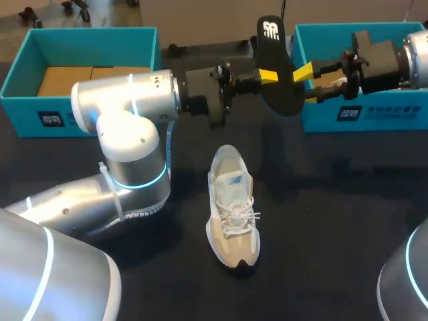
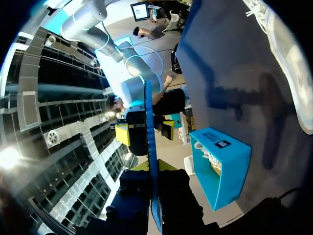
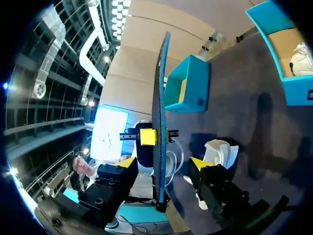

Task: Take the shoe out of the shoebox, open the shoe tongue, remove and reinsert the insole, then place the shoe into the shoebox

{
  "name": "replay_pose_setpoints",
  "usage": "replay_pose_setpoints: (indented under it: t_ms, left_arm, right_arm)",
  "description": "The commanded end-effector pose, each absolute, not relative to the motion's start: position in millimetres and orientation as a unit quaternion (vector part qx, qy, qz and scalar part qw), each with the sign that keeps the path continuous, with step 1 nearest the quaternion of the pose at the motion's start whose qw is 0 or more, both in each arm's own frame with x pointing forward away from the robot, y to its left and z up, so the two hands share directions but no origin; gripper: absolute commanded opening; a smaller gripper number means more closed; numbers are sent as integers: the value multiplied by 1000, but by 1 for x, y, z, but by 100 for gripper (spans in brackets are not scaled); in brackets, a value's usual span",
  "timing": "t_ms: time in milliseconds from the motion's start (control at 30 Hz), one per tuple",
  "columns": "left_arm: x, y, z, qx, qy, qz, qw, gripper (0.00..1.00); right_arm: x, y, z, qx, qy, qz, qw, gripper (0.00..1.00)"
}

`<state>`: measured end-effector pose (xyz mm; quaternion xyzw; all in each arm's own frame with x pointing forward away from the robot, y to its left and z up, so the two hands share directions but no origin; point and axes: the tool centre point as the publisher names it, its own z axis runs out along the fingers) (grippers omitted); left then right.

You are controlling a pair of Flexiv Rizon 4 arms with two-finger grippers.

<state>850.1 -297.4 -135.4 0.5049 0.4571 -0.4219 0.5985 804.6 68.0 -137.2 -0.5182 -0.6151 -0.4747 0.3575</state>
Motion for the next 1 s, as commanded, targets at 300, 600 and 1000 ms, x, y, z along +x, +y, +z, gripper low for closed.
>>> replay_pose_setpoints:
  t_ms: [300, 600, 1000]
  left_arm:
    - [851, -307, -132, 510, 455, -422, 596, 0]
    - [852, -310, -134, 509, 456, -421, 597, 0]
    - [856, -312, -139, 512, 459, -415, 596, 0]
  right_arm:
    - [814, 80, -147, -502, -617, -476, 376, 22]
    - [817, 85, -146, -490, -621, -480, 379, 17]
    - [815, 87, -145, -485, -621, -483, 382, 7]
